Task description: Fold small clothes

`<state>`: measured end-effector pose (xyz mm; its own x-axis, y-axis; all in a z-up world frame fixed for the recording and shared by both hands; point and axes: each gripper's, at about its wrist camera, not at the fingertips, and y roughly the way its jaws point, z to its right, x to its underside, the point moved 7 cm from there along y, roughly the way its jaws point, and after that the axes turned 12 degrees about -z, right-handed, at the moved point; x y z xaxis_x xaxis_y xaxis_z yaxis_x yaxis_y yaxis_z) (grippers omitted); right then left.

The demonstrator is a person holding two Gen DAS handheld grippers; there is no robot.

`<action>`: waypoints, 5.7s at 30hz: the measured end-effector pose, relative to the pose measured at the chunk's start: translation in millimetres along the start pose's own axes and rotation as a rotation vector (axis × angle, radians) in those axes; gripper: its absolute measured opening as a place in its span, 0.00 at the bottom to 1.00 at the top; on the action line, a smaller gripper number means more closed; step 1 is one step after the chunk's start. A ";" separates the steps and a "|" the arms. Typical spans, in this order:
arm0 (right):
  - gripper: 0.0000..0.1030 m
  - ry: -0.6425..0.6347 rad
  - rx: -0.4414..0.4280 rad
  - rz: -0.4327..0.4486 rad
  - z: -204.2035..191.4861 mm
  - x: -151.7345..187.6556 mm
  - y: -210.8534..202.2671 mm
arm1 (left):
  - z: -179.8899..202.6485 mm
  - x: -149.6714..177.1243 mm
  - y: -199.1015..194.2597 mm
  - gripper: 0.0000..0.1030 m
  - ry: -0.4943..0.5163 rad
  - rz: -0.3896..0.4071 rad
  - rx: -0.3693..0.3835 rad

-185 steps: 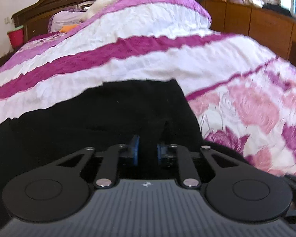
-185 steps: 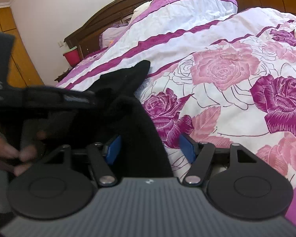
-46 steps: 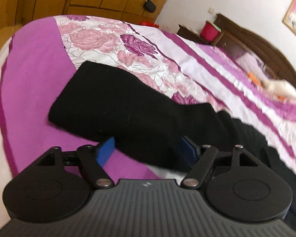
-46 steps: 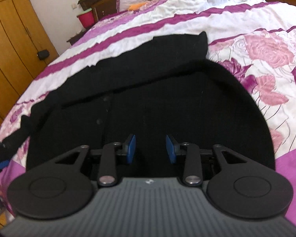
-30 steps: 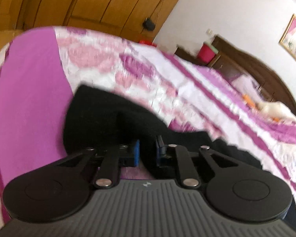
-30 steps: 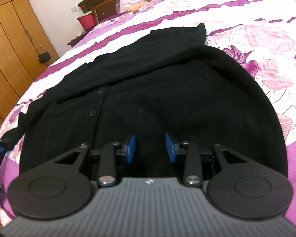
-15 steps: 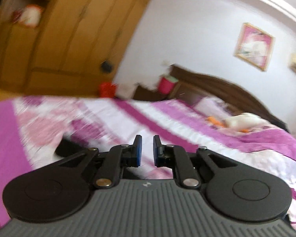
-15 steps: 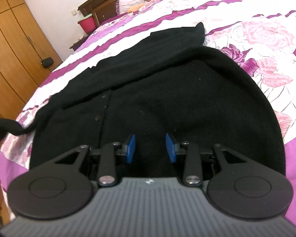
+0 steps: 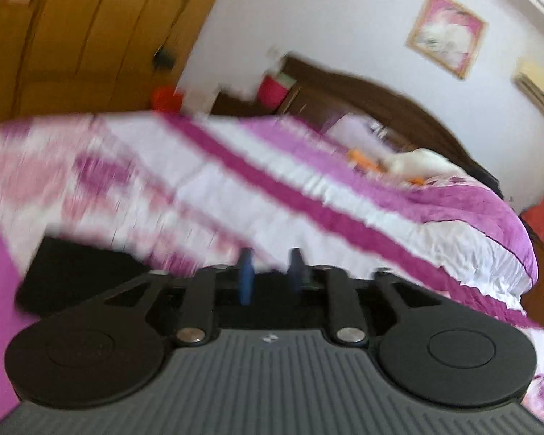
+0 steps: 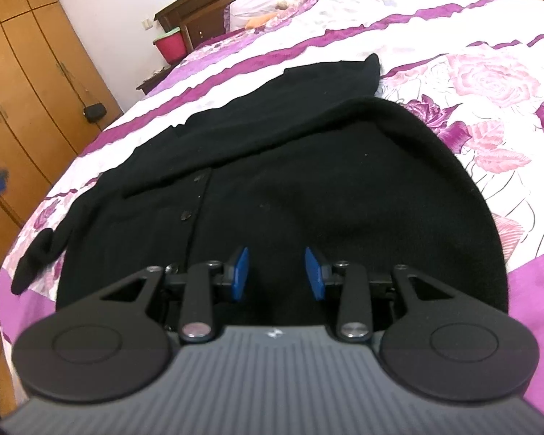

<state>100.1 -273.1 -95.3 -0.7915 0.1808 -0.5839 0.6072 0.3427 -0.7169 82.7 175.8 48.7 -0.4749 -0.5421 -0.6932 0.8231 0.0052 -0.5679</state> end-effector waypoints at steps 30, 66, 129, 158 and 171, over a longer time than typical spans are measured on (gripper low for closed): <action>0.52 -0.021 -0.025 0.027 2.7 5.0 12.6 | -84.9 -22.7 67.6 0.11 -0.176 0.019 -0.085; 0.52 -0.037 -0.103 0.051 9.8 6.2 9.6 | 164.0 137.3 146.6 0.50 0.388 -0.457 0.281; 0.19 -0.047 0.215 0.115 35.5 -89.7 43.9 | 16.9 98.6 120.6 0.85 0.444 -0.292 -0.204; 0.11 -0.182 0.087 0.283 4.6 -173.1 32.7 | 114.5 41.5 174.4 0.66 0.403 -0.114 0.014; 0.12 -0.125 0.166 0.117 53.1 -157.2 110.0 | 76.5 55.1 233.5 0.70 0.354 -0.200 -0.119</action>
<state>295.1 -312.8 -102.6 -0.7067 0.0913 -0.7016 0.7054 0.1678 -0.6887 272.6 82.9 -88.1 -0.7164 -0.2204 -0.6619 0.6719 0.0376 -0.7397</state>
